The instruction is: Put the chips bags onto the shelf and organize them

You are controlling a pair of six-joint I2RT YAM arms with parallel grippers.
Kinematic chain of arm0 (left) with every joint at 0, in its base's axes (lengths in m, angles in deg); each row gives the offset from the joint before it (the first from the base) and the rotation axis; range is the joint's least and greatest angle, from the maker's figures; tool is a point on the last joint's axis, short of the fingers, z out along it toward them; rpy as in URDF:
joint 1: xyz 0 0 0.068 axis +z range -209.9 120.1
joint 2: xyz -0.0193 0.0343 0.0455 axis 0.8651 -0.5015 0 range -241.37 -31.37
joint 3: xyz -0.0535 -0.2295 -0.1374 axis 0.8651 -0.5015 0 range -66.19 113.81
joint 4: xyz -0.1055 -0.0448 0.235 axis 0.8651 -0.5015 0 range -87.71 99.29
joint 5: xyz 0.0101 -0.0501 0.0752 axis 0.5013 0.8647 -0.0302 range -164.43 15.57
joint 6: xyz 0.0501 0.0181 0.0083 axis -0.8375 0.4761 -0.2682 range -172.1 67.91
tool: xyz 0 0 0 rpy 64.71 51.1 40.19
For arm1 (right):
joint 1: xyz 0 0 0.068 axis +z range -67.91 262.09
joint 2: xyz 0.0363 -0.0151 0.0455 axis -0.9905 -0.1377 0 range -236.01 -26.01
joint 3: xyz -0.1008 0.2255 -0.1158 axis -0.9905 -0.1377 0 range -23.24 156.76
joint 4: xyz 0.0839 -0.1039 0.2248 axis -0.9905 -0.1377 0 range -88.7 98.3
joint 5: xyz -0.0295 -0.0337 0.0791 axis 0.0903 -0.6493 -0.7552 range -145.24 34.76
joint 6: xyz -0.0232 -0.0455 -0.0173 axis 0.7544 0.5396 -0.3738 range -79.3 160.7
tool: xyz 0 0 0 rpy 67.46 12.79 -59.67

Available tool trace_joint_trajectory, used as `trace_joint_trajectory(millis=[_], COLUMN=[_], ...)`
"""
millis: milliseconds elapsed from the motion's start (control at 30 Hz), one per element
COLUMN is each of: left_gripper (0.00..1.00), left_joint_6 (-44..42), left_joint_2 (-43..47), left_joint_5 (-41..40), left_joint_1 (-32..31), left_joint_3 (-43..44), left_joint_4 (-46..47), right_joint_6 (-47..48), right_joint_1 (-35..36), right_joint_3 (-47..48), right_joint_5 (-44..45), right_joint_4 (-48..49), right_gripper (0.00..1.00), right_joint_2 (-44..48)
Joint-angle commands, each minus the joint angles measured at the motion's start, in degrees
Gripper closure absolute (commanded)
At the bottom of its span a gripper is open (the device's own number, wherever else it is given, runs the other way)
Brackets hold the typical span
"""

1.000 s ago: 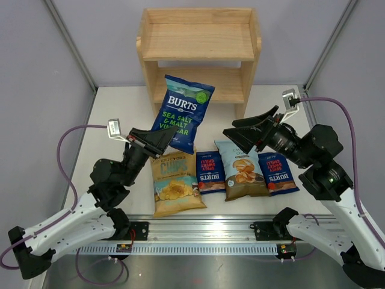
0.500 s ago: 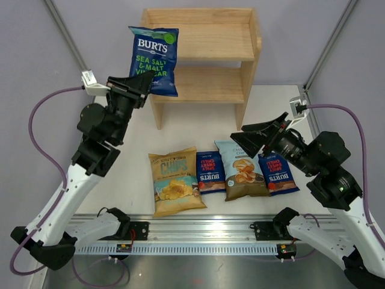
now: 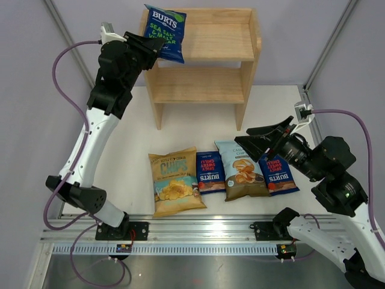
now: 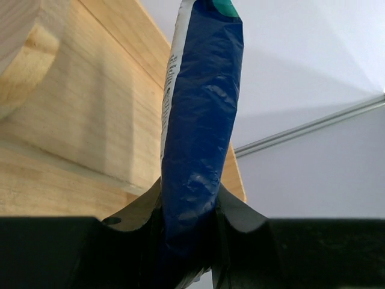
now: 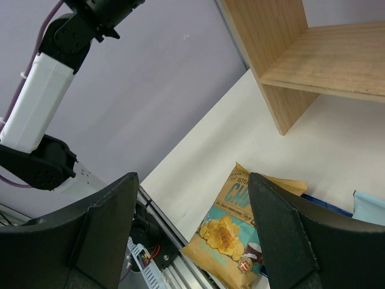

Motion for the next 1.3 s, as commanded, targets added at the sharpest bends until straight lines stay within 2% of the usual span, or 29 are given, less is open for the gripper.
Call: trace_joint_trajectory(millis=[0,100,400,567,800,1000,1267], left_gripper=[0.99,1.0,0.99,0.86,0.78,0.59,0.42], left_joint_6=[1.1,1.9,5.1,7.0,7.1,4.6,-2.2], left_joint_2=[-4.9,-9.2,-15.2,-16.5,-21.3,-21.6,-18.8], left_joint_5=[3.1,3.1,1.8,0.4,3.1,3.8,-1.0], left_joint_1=[1.0,1.6,3.1,4.0,4.8,4.3,3.2], left_joint_3=[7.7,12.9,20.9,21.9,27.9,28.0,28.1], left_joint_4=[-3.9,-7.0,-14.6,-15.5,-16.5,-16.9,-22.4], right_joint_6=[1.6,1.9,1.8,1.5,1.3,1.4,1.0], right_joint_1=[0.2,0.2,0.2,0.2,0.2,0.1,0.2], right_joint_3=[1.6,1.6,0.9,0.9,-0.1,-0.4,-0.6], right_joint_5=[1.8,2.3,2.6,2.4,2.4,2.5,2.6], right_joint_4=[0.0,-0.7,-1.0,-0.9,-0.6,-0.6,-0.7], right_gripper=[0.18,0.18,0.18,0.18,0.18,0.18,0.18], right_joint_2=[0.9,1.4,2.5,2.4,3.1,3.3,4.1])
